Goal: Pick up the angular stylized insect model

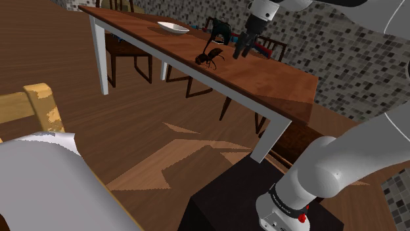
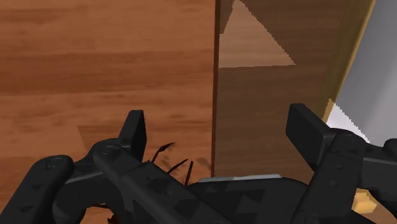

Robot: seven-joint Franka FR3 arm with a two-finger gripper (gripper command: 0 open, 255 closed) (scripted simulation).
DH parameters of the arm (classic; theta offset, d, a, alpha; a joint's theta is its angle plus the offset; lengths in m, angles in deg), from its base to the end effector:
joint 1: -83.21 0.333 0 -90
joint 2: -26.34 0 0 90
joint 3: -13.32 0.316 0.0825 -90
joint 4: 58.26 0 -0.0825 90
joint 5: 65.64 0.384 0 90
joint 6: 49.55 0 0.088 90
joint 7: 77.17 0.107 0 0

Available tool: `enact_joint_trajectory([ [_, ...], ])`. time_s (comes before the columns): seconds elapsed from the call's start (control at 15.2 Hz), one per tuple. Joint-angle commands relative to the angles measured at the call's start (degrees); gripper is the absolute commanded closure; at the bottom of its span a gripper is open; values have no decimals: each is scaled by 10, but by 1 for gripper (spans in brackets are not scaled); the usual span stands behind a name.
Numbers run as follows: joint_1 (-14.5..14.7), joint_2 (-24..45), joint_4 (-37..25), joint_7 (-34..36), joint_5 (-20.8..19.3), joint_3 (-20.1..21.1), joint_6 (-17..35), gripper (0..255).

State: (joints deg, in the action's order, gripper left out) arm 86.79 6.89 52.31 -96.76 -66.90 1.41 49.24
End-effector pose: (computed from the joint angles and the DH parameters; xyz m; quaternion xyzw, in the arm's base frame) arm 0.4545 -0.0842 0.6352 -0.9924 -0.1024 -0.0672 0.0077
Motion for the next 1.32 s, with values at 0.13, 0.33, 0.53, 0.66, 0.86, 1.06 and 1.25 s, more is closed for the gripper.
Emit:
enact_joint_trajectory([
  [0.13,5,94,-86,-84,11,-26,-2,0],
  [0.33,4,172,-165,-142,26,-39,-12,0],
  [0.53,1,211,-199,-170,35,-42,-12,0],
  [0.66,1,207,-180,-170,34,-42,5,0],
  [0.86,2,203,-152,-170,33,-41,29,0],
  [1.06,2,202,-138,-170,33,-41,41,0],
  [1.25,1,201,-136,-171,32,-42,43,255],
])
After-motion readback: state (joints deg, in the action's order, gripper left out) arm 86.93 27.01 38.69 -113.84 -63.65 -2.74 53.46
